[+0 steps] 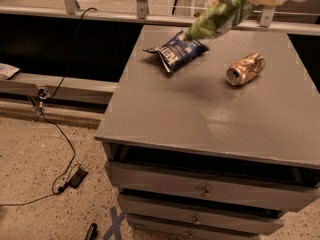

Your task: Move green jalapeno chip bag near blue chip bag

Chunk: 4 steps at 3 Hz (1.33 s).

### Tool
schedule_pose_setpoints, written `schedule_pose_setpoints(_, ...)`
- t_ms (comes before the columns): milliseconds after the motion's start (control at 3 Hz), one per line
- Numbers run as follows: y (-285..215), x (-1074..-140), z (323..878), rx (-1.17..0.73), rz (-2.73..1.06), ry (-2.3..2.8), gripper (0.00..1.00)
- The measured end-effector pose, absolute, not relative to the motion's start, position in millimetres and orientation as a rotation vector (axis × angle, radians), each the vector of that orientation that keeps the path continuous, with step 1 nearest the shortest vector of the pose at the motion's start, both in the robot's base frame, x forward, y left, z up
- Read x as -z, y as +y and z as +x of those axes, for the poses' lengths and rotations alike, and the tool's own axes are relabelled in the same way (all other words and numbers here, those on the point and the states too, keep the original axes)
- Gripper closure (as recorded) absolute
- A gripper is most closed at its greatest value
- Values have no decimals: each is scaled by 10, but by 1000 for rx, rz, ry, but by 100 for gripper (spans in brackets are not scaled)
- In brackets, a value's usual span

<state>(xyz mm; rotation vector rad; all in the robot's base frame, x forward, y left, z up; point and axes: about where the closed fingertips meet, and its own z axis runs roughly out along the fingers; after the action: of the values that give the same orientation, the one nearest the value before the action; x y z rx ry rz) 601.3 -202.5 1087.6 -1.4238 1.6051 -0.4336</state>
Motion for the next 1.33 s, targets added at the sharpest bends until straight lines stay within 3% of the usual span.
schedule_pose_setpoints(1333,-1347,-11090,7719,414,-1133,1381,100)
